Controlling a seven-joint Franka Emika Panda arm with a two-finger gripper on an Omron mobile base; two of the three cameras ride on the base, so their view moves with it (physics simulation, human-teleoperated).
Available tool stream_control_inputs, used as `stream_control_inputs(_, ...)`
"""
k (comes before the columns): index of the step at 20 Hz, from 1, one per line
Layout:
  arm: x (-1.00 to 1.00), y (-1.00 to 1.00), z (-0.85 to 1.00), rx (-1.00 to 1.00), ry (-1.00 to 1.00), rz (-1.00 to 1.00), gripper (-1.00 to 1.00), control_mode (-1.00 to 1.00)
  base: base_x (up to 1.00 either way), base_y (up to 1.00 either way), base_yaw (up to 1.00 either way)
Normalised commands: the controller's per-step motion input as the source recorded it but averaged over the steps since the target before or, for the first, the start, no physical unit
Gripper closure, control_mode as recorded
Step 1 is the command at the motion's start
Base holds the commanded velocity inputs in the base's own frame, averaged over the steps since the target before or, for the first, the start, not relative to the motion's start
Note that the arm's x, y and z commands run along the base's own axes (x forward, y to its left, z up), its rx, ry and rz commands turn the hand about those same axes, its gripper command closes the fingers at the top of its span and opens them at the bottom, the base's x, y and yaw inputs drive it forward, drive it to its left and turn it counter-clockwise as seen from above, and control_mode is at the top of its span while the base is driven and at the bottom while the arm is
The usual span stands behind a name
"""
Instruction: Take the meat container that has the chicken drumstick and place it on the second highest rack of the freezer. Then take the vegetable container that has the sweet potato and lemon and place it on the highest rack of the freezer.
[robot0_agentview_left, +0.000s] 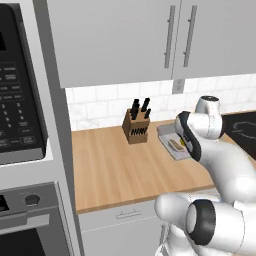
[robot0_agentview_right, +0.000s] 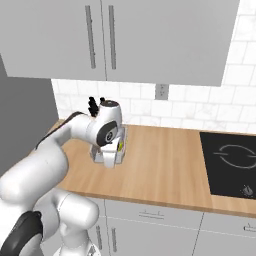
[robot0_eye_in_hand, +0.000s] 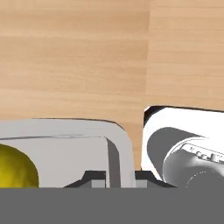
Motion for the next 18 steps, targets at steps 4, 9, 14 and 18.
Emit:
stream_control_inputs(4,-0.47,0.40,0.91,0.00,0.01,-0.14,1.00,-1.00,0.00,0.00,0.00)
stream_control_inputs(9,-0.66,0.57,0.87,0.00,0.01,-0.02,1.00,-1.00,0.00,0.00,0.00)
stream_control_inputs(14,-0.76,0.20,0.65,0.00,0.00,0.01,1.00,-1.00,0.00,0.00,0.00)
stream_control_inputs(18,-0.67,0.19,0.51,0.03,0.02,0.01,1.00,-1.00,0.00,0.00,0.00)
